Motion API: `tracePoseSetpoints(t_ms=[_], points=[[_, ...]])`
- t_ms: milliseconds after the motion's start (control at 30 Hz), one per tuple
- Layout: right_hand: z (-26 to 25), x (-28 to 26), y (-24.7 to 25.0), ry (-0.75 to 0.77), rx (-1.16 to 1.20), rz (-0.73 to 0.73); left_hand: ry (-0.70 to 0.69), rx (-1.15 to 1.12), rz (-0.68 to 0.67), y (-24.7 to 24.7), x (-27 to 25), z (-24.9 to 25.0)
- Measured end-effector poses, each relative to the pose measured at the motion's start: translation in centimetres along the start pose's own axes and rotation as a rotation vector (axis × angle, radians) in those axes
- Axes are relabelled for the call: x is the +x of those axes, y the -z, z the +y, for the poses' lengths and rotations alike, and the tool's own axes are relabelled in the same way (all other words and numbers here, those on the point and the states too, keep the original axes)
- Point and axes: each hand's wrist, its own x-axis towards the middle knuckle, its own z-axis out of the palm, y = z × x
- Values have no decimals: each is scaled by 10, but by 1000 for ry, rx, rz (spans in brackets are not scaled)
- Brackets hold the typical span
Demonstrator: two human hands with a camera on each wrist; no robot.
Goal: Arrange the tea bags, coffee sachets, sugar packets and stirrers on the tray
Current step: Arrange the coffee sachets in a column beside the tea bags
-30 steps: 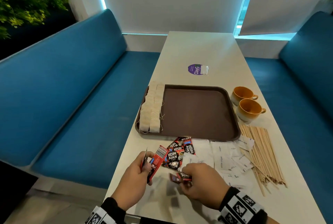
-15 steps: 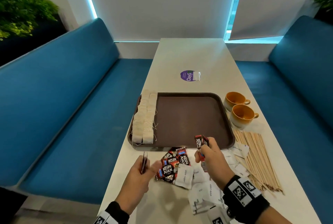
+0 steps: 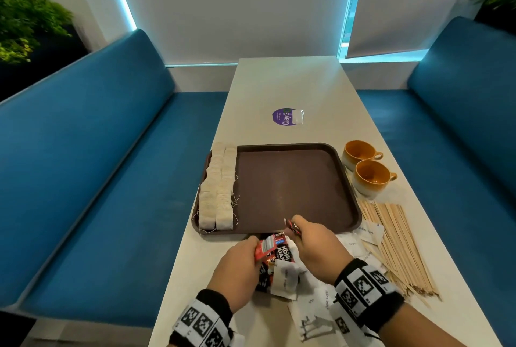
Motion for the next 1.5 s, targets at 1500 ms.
tracePoseSetpoints(t_ms=[1500], points=[[-11,-8,14,-78,764,-60,-29,69,-70,25,-8,-22]])
